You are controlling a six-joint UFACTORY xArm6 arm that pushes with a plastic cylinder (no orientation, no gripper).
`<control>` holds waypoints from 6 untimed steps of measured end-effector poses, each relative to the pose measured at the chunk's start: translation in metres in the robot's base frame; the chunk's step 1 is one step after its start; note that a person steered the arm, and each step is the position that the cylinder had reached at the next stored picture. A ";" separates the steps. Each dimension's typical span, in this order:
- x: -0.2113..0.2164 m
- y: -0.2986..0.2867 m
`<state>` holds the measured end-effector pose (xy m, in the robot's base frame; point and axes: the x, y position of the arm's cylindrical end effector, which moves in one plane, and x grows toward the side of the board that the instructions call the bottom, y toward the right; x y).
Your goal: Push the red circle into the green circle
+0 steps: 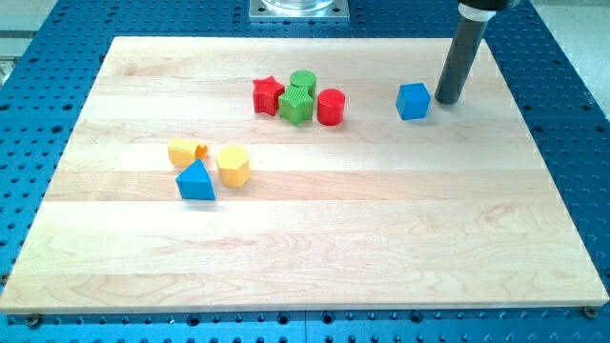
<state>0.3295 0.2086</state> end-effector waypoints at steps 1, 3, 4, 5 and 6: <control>0.000 0.005; 0.000 0.010; 0.000 0.017; 0.009 0.034; 0.062 -0.014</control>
